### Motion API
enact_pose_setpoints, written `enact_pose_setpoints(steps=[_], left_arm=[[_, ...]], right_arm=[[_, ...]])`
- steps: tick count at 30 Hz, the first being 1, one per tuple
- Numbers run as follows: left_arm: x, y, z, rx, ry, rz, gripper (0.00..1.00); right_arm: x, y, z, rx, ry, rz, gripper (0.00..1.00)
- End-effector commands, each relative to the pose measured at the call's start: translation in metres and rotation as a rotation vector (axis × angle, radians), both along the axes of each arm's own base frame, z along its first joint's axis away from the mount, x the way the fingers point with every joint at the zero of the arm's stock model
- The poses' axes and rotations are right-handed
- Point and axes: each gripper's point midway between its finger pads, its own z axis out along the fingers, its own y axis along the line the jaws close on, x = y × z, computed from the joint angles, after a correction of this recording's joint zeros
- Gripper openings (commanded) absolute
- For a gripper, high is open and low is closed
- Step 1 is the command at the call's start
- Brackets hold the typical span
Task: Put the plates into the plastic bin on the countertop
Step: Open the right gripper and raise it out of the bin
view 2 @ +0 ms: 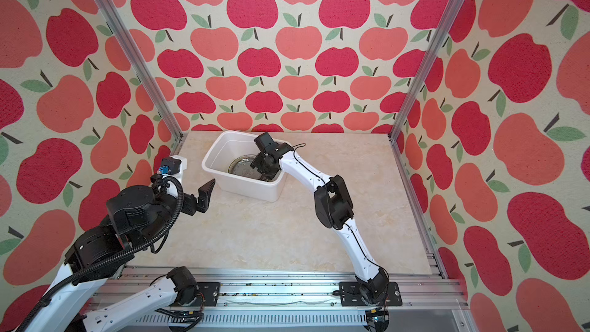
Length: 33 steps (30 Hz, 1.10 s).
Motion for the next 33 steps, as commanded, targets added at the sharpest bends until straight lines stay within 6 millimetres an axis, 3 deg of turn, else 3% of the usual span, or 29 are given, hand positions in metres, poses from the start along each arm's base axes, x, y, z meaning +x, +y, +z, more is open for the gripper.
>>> enact_pose_setpoints(steps=[1, 6, 10, 15, 20, 27, 29, 33], left_arm=[[-0.005, 0.008, 0.006, -0.017, -0.005, 0.015, 0.99], [-0.005, 0.011, 0.003, -0.029, 0.009, 0.032, 0.99], [-0.003, 0.012, 0.002, -0.051, 0.02, 0.048, 0.99], [0.001, 0.01, 0.002, -0.079, 0.034, 0.058, 0.99], [0.01, 0.01, -0.003, -0.137, 0.077, 0.099, 0.99], [0.035, 0.019, -0.025, -0.28, 0.191, 0.19, 0.99], [0.043, 0.025, -0.032, -0.301, 0.209, 0.225, 0.99], [0.058, 0.048, -0.053, -0.285, 0.231, 0.316, 0.99]], right_arm=[[0.0, -0.013, -0.003, -0.071, 0.007, 0.01, 0.74], [-0.003, -0.015, 0.015, -0.106, -0.035, 0.041, 0.83], [-0.002, -0.015, 0.043, -0.107, -0.124, 0.078, 0.85], [0.0, -0.02, 0.088, -0.115, -0.243, 0.125, 0.87], [-0.001, -0.038, 0.148, -0.147, -0.403, 0.173, 0.87], [-0.011, -0.099, 0.221, -0.354, -0.66, 0.27, 0.87], [-0.014, -0.127, 0.236, -0.421, -0.709, 0.278, 0.88], [-0.017, -0.195, 0.244, -0.481, -0.725, 0.212, 0.88]])
